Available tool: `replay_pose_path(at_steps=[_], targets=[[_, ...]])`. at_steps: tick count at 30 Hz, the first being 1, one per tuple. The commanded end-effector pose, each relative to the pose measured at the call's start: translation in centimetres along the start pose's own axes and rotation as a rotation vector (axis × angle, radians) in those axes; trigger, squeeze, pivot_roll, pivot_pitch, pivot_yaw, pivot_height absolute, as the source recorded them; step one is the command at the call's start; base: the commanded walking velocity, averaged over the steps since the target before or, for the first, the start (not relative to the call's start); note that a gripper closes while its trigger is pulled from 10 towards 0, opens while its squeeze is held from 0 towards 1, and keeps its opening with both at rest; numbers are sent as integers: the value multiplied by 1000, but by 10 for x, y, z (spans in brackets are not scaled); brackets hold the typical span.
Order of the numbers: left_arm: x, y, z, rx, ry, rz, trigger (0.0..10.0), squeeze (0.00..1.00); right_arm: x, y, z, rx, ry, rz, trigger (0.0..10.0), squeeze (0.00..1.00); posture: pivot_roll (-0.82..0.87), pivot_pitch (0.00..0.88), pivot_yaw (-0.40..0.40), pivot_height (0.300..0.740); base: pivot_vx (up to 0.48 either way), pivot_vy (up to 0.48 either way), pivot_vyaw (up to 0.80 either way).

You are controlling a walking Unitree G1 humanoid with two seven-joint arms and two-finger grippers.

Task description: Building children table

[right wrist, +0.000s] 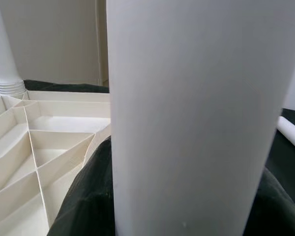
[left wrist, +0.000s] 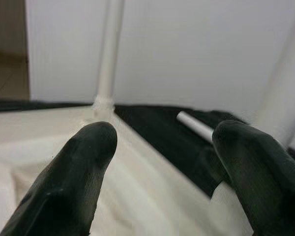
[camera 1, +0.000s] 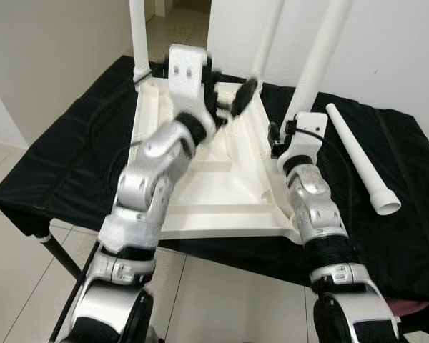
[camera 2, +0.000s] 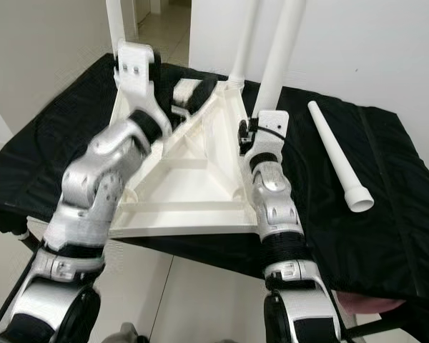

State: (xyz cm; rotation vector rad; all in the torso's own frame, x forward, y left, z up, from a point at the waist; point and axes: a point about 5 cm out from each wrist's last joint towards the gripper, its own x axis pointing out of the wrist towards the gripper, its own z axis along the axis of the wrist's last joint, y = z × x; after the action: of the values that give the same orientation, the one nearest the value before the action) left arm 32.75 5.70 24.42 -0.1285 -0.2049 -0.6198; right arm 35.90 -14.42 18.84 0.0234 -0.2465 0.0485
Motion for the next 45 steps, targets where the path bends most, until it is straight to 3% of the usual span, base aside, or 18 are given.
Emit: replay_pose_path(at_steps=[1, 6, 7, 11, 14, 17, 19, 24, 28, 38, 45], targets=[[1, -5, -3, 42, 6, -27, 10000, 0, -1, -3, 5, 15, -42, -4, 10000, 0, -9, 0, -60, 740, 0, 0, 0], [-9, -8, -26, 135, 68, -45, 10000, 0, -9, -6, 1, 15, -54, -6, 10000, 0, -9, 0, -62, 740, 0, 0, 0], [-15, -12, -39, 163, 99, -76, 10000, 0, -14, -8, -1, 18, -57, -9, 10000, 0, -9, 0, -63, 740, 0, 0, 0], [-25, -24, -58, 184, 153, -175, 10000, 0, -25, -15, -4, 22, -74, -29, 10000, 0, -12, 0, -62, 740, 0, 0, 0], [-27, -26, -60, 184, 161, -198, 10000, 0, -28, -16, -4, 19, -78, -33, 10000, 0, -14, 0, -62, 740, 0, 0, 0], [-34, -39, -67, 187, 183, -305, 10000, 0, -41, -20, -11, 18, -71, -45, 10000, 0, -19, 0, -61, 740, 0, 0, 0], [-34, -39, -67, 187, 183, -305, 10000, 0, -41, -20, -11, 18, -71, -45, 10000, 0, -19, 0, -61, 740, 0, 0, 0], [-41, -51, -75, 215, 217, -435, 10000, 0, -48, -22, -15, 4, -65, -56, 10000, 0, -30, 0, -54, 740, 0, 0, 0], [-46, -60, -86, 280, 268, -556, 10000, 0, -49, -27, -13, -8, -74, -77, 10000, 0, -35, 0, -49, 740, 0, 0, 0], [-41, -63, -108, 355, 400, -617, 10000, 0, -50, -36, -10, -22, -83, -111, 10000, 0, -43, 0, -35, 740, 0, 0, 0], [-39, -67, -113, 350, 435, -639, 10000, 0, -50, -37, -8, -25, -88, -121, 10000, 0, -43, 0, -35, 740, 0, 0, 0]])
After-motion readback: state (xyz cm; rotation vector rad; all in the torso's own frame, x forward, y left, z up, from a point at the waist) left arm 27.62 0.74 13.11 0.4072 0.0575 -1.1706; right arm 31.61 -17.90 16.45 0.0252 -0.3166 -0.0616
